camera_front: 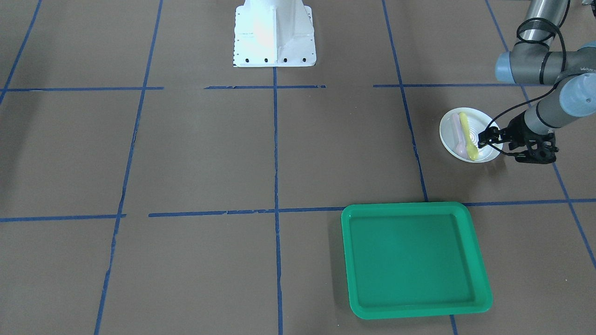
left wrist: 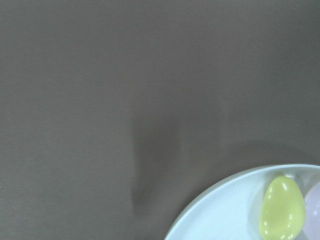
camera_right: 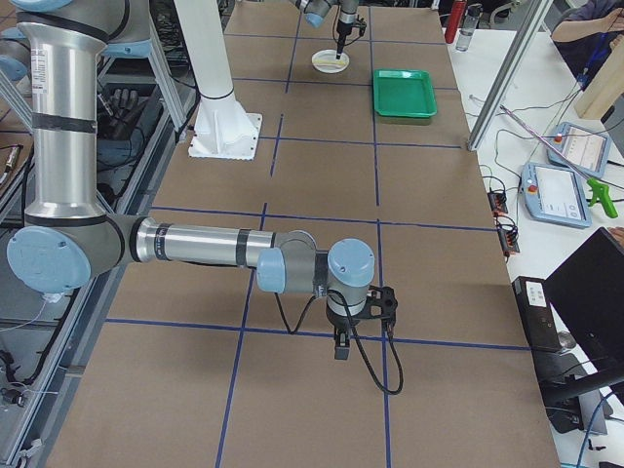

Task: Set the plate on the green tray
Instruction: 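Lower the left gripper down to the rim of the white plate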

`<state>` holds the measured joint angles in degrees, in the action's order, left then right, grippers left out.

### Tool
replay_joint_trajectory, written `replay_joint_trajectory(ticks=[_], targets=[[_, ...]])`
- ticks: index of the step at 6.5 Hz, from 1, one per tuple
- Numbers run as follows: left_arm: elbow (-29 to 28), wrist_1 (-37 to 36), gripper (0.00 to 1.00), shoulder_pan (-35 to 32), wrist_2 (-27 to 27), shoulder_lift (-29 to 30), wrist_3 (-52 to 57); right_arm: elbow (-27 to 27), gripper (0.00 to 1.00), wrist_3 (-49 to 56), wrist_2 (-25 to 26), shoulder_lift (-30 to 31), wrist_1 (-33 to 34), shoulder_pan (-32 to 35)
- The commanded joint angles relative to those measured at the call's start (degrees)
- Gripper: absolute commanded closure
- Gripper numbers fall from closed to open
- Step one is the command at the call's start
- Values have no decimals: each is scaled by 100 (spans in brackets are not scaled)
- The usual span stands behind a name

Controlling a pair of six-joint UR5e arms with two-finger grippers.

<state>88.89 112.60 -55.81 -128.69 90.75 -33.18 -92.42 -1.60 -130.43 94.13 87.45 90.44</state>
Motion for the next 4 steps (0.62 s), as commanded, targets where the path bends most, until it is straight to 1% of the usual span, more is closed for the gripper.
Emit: replay_joint_trajectory(ticks=[1,2,3,4], targets=[[365,-360,9,62,362,-31,5,-4,0,1,0,0,0,0],[392,-361,43,53,327,-75,5,-4,0,-7,0,0,0,0],[383,-361,49,53,318,-110,5,-4,0,-7,0,0,0,0],[383,-300,40,61,301,-197,14,-4,0,1,0,0,0,0]])
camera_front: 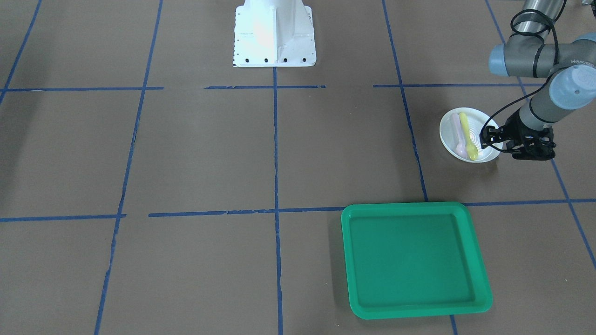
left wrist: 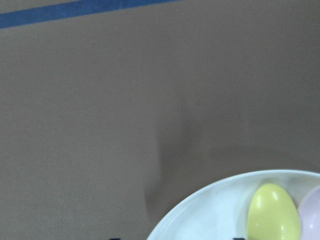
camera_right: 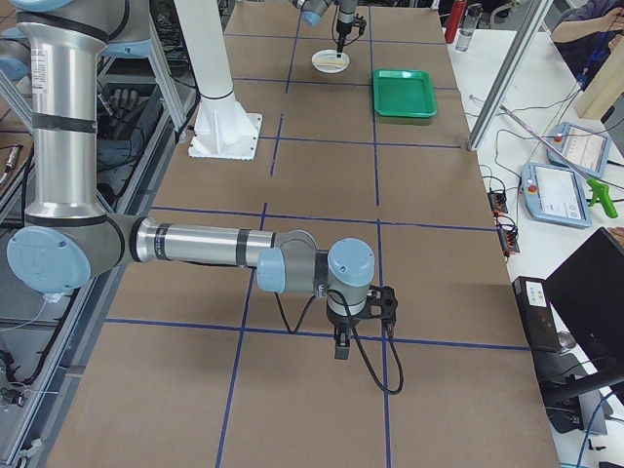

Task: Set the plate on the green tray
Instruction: 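Lower the left gripper down to the rim of the white plate, then close the left gripper on the white plate's rim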

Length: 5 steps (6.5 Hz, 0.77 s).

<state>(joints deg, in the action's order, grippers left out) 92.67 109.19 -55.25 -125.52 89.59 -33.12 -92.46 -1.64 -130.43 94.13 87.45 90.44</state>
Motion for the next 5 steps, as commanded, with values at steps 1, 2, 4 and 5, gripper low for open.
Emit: replay_joint_trajectory(ticks=[1,2,4,5], targets=[[6,84,32,6,-138,-117,7,0,0,6,0,0,0,0],[-3,93,31,6,-156,-126,16,0,0,6,0,0,0,0],[-3,250,33,6,-157,-292,25,0,0,6,0,0,0,0],[-20,373,36,6,-165,-345,25,0,0,6,0,0,0,0]])
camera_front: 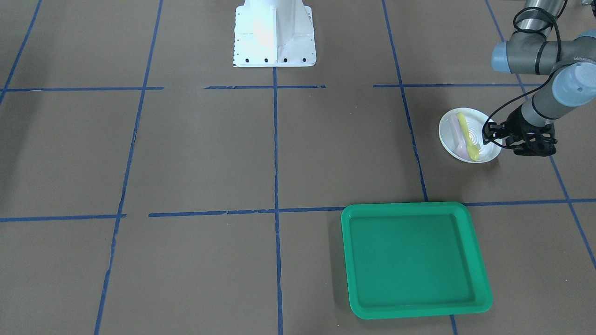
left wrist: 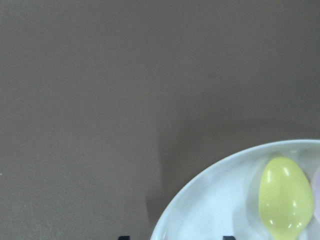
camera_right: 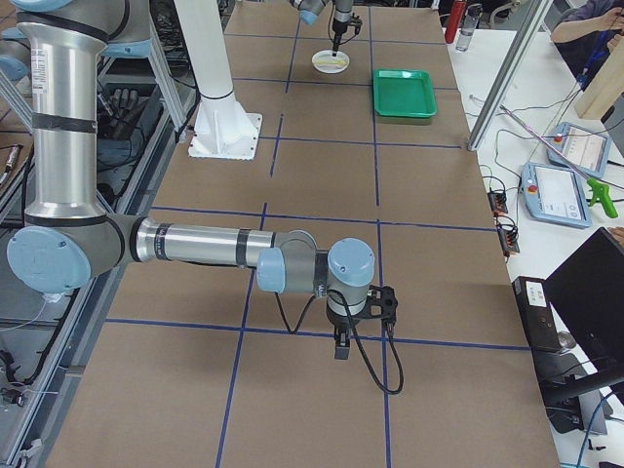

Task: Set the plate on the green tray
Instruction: 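Close the left gripper on the white plate's rim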

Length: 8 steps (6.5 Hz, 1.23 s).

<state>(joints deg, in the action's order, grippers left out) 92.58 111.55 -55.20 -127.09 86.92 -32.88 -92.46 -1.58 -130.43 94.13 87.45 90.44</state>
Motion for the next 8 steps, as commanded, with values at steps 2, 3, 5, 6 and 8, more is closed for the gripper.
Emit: replay_joint_trajectory(ticks=[2,3,5,6,8], targets=[[-20,157,64,0,-122,-105,1,0,0,0,0,0,0,0],[-29,157,79,0,-131,-105,-7,0,0,0,0,0,0,0],[-29,191,100,0,-341,-140,-16,9,0,0,0,0,0,0],[49,200,100,-70,-629,-210,-16,0,0,0,0,0,0,0],[225,183,100,-603,-1097,-342,-8,0,0,0,0,0,0,0]])
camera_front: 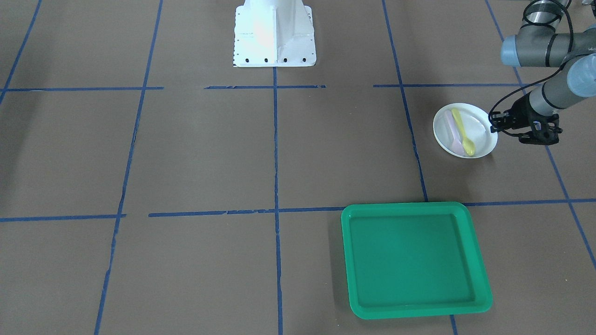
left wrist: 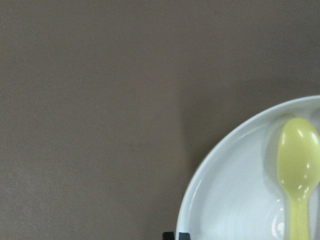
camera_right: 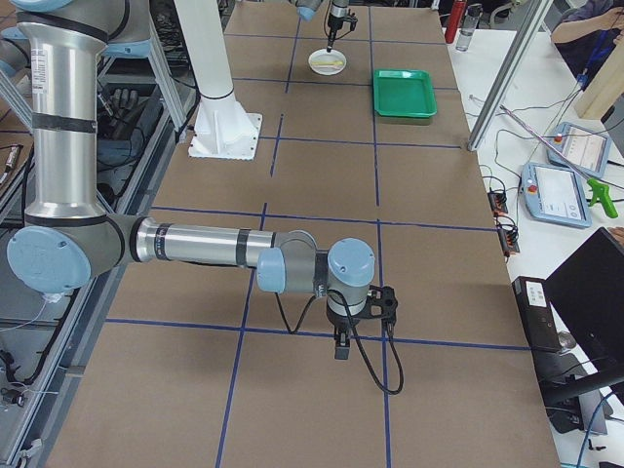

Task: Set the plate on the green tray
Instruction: 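Close the left gripper on the white plate's rim, then lift the plate with the left gripper and carry it over the green tray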

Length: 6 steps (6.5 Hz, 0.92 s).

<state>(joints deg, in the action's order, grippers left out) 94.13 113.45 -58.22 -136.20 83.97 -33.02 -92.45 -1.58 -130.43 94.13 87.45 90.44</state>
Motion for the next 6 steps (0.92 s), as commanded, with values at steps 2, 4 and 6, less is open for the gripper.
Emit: replay_joint_trajectory(ticks=[2,4,6], targets=[[9,-34,100,-1153,-668,-38,15,-1,0,0,0,0,0,0],[-524,-7,100,-1349,-767,774,-2,-1,0,0,0,0,0,0],[-1707,19,100,-1377,-1126,2117,-63,7,0,9,0,0,0,0]])
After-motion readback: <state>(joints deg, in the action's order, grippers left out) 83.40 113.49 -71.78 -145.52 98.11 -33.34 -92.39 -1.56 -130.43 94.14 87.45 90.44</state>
